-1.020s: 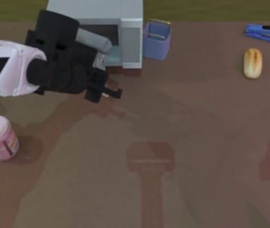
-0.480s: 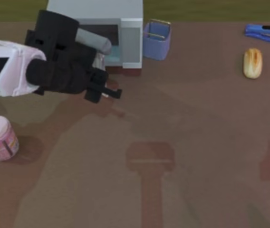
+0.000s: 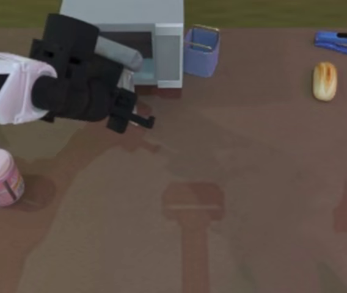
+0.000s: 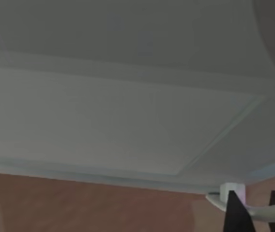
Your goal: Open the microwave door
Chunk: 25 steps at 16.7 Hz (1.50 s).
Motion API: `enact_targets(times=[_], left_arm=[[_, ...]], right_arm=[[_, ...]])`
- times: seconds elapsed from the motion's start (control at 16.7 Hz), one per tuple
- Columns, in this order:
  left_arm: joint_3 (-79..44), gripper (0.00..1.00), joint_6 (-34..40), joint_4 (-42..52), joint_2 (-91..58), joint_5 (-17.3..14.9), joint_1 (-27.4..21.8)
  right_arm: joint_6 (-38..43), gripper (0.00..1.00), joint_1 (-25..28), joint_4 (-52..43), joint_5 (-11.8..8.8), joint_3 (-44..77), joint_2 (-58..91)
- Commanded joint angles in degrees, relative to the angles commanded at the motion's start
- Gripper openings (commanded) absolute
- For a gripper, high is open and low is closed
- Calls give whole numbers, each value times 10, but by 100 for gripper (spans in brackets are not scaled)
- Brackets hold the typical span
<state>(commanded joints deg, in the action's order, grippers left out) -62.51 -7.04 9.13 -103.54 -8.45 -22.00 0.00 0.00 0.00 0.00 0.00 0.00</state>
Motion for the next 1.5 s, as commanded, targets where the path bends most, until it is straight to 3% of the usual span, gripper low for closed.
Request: enact_targets(times=[0.36,1.5], left_arm=[[11,0,-35,2,11,-24,18],[11,0,-35,2,11,-24,18]], right_arm=[[0,100,0,0,0,0,0],[0,100,0,0,0,0,0]])
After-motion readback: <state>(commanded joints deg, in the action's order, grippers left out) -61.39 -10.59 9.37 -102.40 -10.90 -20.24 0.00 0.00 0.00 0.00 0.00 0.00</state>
